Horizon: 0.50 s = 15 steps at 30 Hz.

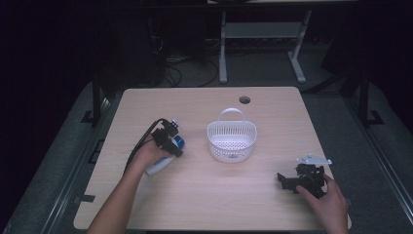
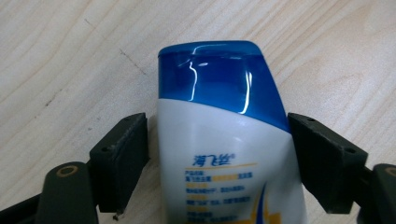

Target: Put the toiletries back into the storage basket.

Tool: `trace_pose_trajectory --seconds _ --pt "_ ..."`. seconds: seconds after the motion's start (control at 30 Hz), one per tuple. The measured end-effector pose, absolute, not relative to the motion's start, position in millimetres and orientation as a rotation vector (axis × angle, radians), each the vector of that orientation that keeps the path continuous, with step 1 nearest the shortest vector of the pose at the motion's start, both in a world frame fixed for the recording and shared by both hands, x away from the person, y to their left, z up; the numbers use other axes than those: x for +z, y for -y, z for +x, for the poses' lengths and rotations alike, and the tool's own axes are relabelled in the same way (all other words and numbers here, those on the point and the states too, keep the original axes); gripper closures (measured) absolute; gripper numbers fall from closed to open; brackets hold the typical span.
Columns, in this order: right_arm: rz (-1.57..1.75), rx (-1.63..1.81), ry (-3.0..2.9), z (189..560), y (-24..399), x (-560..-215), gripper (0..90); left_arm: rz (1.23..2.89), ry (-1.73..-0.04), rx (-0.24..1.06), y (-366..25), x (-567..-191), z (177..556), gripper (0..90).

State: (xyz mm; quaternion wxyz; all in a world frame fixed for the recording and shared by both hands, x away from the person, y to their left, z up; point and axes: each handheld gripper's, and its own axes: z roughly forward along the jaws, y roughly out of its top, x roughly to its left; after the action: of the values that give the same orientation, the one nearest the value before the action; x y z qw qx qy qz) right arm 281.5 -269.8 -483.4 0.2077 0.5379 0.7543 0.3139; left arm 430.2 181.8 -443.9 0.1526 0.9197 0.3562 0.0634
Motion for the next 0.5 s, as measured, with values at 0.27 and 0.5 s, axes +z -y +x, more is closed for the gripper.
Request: trace_pose_trajectory --seconds 0.27,0.5 --pt "1.497 0.874 -2.1 281.5 269.8 -483.4 0.0 2.64 -1.019 0.172 -180.7 -442.3 428.9 32.4" --pt "1.498 0.874 -2.1 281.5 269.8 -483.4 0.0 2.644 -1.027 0.169 -179.6 -441.6 429.0 34.2"
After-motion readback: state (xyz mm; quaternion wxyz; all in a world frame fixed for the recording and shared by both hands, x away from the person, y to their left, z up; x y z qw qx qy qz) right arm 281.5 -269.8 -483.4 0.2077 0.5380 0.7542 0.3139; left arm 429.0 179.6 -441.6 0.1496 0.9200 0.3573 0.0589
